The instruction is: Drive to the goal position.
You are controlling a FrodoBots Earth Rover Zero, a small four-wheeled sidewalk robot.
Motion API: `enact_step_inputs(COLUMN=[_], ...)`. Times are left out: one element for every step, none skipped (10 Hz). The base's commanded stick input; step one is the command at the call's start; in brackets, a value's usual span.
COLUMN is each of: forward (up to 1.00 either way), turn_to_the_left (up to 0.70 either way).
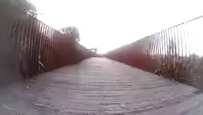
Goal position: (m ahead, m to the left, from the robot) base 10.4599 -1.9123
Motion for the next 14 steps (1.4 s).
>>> enact_step_inputs(forward=[0.70, 0.70, 0.70, 0.70, 0.70, 0.70, 0.70, 0.70, 0.70, 0.70, 0.70, 0.70, 0.70, 0.70], turn_to_the_left=[0.00, 0.00, 0.00, 0.00, 0.00, 0.00, 0.00, 0.00, 0.00, 0.00, 0.00, -0.35, -0.35, -0.35])
